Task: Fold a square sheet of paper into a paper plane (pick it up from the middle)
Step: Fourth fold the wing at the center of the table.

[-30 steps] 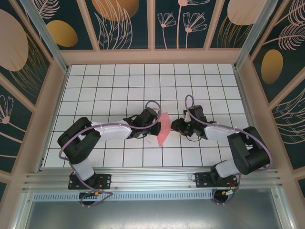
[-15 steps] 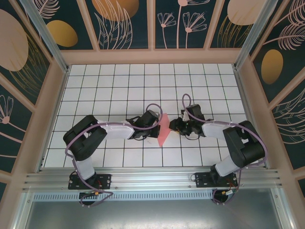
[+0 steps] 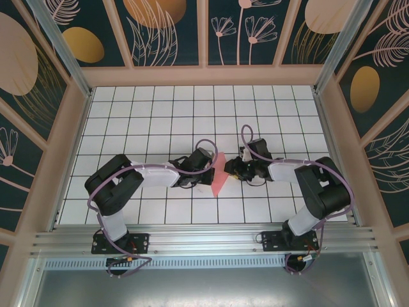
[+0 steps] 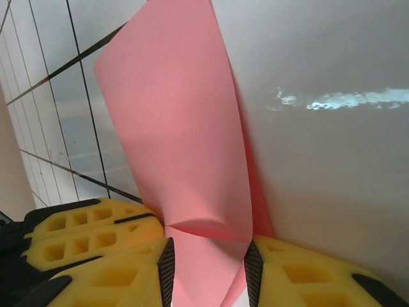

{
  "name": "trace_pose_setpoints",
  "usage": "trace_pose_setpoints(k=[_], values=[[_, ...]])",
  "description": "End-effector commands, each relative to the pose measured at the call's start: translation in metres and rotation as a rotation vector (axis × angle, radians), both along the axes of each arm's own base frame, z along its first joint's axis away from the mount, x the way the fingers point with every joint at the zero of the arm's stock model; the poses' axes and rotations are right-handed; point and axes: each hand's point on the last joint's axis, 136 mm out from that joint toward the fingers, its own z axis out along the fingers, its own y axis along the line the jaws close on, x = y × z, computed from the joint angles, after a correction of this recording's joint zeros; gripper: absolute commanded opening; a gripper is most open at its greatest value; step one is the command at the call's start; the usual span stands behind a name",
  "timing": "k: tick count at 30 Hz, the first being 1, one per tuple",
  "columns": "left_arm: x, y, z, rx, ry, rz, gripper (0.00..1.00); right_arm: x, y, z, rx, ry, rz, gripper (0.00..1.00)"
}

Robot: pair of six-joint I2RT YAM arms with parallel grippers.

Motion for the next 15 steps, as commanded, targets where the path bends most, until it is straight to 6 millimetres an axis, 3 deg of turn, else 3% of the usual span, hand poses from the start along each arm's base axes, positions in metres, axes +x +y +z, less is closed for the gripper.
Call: trace_pose_setpoints(k=[1, 8, 15], values=[[-0.009, 0.011, -0.017, 0.047, 0.037, -0.005, 0.00, 0.008, 0.012, 0.013, 0.043, -0.046, 0.033, 0.36], [-0.008, 0.011, -0.014, 0.034, 0.032, 0.000, 0.00, 0.009, 0.015, 0.011, 0.050, -0.045, 0.049, 0.31], [0.002, 0.007, 0.016, -0.006, -0.030, 0.025, 0.05, 0.008, 0.016, 0.010, 0.051, -0.036, 0.053, 0.10]])
